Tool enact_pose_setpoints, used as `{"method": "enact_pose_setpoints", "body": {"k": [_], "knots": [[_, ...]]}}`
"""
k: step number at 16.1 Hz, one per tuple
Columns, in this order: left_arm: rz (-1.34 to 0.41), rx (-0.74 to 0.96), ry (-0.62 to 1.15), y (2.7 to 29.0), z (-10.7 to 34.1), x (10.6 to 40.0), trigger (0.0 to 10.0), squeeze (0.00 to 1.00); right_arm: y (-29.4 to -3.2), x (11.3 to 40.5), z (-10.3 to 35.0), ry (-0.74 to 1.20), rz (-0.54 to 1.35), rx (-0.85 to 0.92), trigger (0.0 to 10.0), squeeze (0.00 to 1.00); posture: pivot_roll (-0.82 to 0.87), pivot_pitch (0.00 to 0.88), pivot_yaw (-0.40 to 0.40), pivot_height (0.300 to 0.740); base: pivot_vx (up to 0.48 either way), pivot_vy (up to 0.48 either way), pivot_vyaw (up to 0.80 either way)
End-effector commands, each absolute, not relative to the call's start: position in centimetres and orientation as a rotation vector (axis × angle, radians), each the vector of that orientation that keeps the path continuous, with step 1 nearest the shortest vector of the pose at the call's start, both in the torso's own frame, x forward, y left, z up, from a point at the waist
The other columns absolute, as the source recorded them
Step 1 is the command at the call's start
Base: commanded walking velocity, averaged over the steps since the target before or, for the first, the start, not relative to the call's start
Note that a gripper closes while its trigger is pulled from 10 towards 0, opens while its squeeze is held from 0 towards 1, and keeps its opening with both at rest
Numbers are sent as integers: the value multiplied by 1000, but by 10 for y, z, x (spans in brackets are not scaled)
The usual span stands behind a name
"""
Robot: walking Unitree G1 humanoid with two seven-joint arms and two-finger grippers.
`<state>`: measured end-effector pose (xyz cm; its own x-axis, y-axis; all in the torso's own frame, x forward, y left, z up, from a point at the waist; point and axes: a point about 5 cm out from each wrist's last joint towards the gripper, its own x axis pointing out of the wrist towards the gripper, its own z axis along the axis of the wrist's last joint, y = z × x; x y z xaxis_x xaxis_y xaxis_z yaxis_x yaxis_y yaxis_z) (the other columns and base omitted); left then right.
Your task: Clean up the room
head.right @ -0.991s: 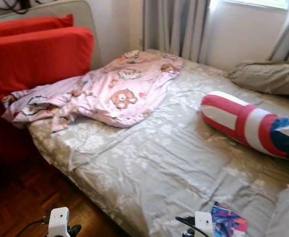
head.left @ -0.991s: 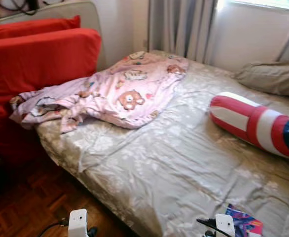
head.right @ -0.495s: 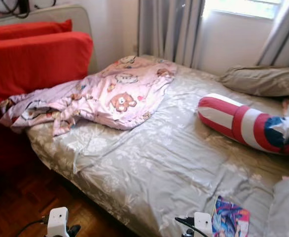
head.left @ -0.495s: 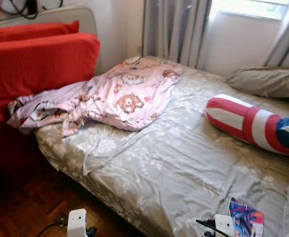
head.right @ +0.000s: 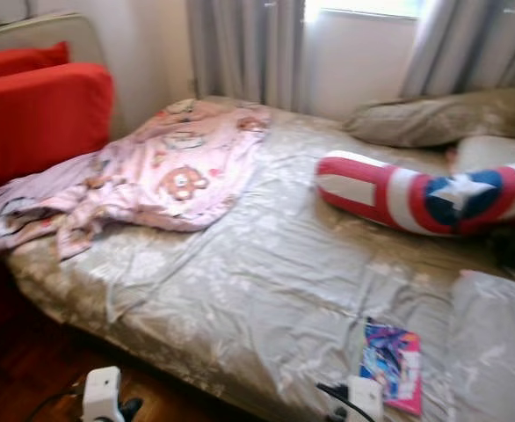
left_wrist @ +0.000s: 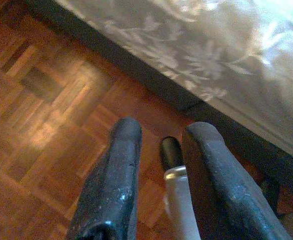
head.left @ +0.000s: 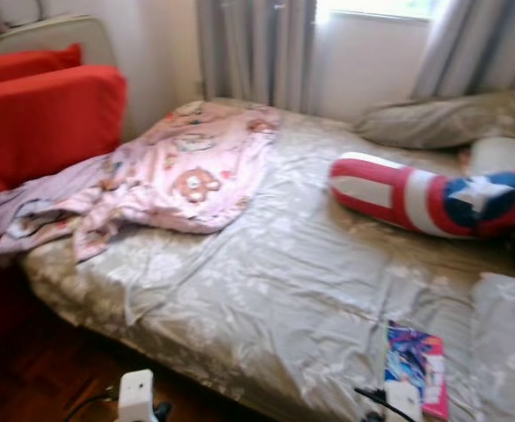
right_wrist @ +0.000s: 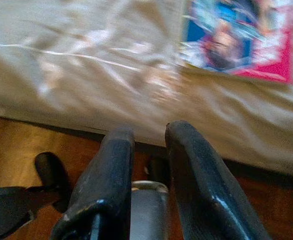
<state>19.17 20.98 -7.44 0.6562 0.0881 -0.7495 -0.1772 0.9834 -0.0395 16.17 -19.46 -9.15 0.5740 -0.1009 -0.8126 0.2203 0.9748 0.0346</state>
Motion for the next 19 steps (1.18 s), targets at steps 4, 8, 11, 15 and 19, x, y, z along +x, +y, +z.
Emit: {"method": "enact_pose_setpoints", "body": {"k": [4, 8, 11, 15, 19], "knots": [[158, -109, 860, 214, -75, 189, 10000, 0, -194, 169, -89, 917, -210, 147, 10000, 0, 8, 0, 0, 740, 0, 324, 0], [156, -108, 859, 214, -75, 189, 10000, 0, -194, 170, -88, 916, -219, 172, 10000, 0, 10, 0, 1, 740, 0, 480, -542], [158, -106, 860, 215, -75, 188, 10000, 0, -194, 173, -87, 898, -228, 168, 10000, 0, 10, 0, 2, 740, 0, 480, -487], [161, -108, 859, 216, -75, 189, 10000, 0, -194, 175, -86, 897, -224, 170, 10000, 0, 12, 0, 4, 740, 0, 480, 0], [160, -109, 857, 216, -75, 189, 10000, 0, -192, 176, -86, 894, -210, 166, 10000, 0, 14, 0, 5, 740, 0, 480, 0]]}}
